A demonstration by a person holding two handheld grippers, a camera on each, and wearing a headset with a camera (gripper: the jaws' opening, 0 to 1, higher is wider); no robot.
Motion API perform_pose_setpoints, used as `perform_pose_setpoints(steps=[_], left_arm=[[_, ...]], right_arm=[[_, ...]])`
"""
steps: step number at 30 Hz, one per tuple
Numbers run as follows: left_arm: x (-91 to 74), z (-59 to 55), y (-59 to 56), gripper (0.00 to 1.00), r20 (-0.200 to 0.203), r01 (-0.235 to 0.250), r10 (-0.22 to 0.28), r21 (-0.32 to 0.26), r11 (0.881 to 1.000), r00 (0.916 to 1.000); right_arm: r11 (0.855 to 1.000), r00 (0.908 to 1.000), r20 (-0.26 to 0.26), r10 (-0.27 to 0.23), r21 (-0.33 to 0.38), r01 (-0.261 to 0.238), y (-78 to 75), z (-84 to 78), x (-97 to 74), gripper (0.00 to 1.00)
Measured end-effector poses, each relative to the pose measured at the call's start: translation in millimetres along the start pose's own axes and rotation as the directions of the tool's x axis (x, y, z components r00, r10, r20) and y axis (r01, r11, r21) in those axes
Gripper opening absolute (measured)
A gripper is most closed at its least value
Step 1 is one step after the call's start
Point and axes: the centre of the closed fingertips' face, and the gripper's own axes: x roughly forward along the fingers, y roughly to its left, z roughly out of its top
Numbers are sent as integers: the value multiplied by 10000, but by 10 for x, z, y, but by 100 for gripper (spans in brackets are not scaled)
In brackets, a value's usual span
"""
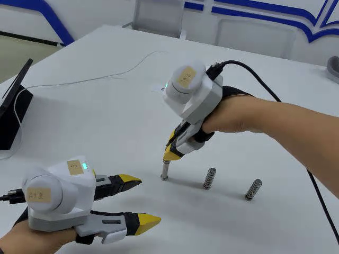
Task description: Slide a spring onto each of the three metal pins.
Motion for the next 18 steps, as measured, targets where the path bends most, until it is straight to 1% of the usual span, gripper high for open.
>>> perform_pose_setpoints(steps=[18], left_arm=[[-9, -27, 15, 52, -37, -63, 63, -78, 9999, 10000]], right_arm=[[9997, 9994, -279, 213, 117, -210, 4, -72, 188, 13]])
